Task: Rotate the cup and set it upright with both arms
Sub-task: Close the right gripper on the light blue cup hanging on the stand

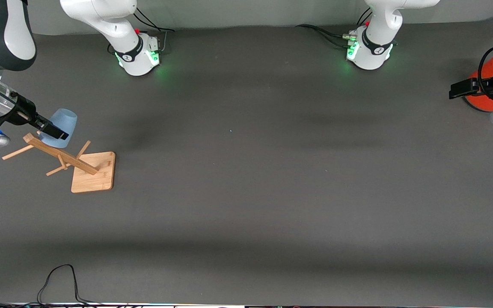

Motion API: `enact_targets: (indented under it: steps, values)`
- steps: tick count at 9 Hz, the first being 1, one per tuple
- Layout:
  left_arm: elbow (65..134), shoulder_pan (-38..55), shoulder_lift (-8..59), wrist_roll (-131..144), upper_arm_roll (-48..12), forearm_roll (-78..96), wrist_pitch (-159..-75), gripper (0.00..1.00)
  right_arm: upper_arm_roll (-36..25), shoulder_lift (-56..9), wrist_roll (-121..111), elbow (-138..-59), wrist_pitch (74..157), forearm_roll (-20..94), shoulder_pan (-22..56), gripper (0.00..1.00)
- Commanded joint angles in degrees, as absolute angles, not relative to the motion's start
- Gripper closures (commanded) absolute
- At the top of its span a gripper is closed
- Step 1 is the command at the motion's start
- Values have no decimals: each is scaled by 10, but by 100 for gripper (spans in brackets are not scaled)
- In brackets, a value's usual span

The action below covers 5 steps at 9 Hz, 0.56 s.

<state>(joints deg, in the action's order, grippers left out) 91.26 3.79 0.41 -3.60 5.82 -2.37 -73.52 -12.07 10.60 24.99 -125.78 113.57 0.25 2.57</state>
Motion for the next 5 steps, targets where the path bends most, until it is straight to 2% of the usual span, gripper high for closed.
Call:
enact_targets:
  steps: [1,3,4,5]
  values:
    - [916,40,2,-43,58,-18,-729,0,-123,121,261,-1283,1160,6,28,0]
    - [915,43,6,-42,57,-18,-734,0,-123,120,261,-1291,1165,6,28,0]
    - [914,44,6,-42,55,-18,-737,0,-124,119,261,-1291,1164,6,28,8]
    - [911,44,6,-42,55,-10,-738,0,-124,120,260,-1290,1163,6,28,31]
